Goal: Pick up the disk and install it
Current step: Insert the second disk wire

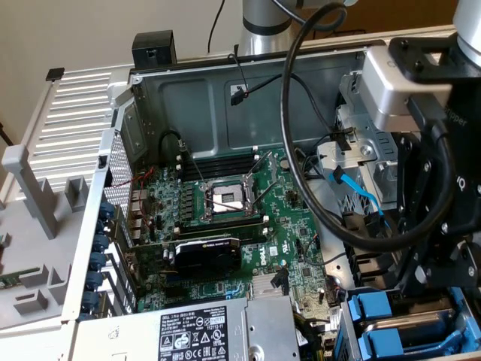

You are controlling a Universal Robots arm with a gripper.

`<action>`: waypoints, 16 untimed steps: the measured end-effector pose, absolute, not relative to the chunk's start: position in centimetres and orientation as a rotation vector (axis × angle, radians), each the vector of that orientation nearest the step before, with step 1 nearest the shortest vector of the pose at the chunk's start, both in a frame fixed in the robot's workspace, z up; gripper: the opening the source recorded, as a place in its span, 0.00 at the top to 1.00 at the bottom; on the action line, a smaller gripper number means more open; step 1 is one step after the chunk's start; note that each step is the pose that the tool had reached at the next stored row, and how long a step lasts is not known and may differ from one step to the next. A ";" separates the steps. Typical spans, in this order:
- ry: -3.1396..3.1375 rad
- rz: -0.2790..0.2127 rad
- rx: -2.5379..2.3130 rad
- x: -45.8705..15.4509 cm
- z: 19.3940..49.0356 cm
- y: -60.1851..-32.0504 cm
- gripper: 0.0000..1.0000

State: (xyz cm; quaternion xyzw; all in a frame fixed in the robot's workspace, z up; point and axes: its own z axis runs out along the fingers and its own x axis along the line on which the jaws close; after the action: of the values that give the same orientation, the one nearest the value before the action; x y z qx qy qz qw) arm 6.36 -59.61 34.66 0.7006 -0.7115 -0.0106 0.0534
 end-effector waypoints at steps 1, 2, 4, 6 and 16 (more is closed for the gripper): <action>-2.162 -0.032 2.129 6.4 34.7 -59.6 0.84; -2.162 -0.032 2.129 6.4 34.6 -59.6 0.84; -2.162 -0.032 2.129 6.4 34.7 -59.6 0.84; -2.162 -0.032 2.129 6.4 34.7 -59.6 0.84; -2.162 -0.032 2.129 6.4 34.5 -59.5 0.84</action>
State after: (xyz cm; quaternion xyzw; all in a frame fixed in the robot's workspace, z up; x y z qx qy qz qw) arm 6.43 -59.55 34.53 0.7006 -0.7115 -0.0106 0.0535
